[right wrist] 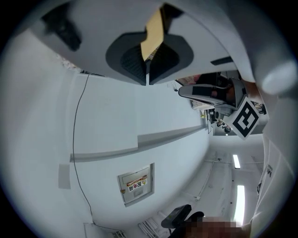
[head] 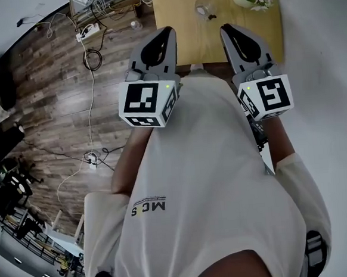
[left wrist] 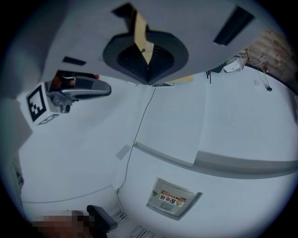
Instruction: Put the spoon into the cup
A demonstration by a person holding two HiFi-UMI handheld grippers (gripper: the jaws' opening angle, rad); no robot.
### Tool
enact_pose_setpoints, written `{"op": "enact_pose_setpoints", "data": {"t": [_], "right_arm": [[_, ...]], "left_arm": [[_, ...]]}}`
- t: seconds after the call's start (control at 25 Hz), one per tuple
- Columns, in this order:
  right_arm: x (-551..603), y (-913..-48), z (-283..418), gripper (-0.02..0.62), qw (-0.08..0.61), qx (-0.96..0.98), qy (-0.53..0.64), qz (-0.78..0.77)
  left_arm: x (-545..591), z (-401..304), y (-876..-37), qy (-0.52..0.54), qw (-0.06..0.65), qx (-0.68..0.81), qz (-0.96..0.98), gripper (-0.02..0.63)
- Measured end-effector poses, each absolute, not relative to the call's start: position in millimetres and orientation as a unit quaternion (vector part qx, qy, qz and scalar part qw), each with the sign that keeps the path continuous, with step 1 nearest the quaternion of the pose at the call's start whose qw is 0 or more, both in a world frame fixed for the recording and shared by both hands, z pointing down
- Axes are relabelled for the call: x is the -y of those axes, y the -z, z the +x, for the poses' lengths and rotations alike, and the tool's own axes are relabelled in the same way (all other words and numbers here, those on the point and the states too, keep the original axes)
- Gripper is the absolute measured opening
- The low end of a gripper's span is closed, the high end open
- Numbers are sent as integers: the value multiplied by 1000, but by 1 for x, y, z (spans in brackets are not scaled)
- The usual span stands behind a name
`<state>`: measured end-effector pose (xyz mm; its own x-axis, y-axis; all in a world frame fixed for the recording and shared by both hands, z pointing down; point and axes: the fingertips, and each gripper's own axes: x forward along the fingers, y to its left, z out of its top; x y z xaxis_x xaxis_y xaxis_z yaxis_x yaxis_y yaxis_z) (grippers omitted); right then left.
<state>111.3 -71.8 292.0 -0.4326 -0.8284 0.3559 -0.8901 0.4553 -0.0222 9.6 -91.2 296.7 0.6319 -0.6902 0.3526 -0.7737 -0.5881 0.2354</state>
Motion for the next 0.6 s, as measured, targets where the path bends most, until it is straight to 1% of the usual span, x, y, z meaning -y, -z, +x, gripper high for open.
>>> {"op": "enact_pose_setpoints", "data": {"t": [0.6], "right_arm": [[59,-299,136,41,142,834,-110,522]], "left_arm": [[80,30,-298,-111,180,409,888,12]]}}
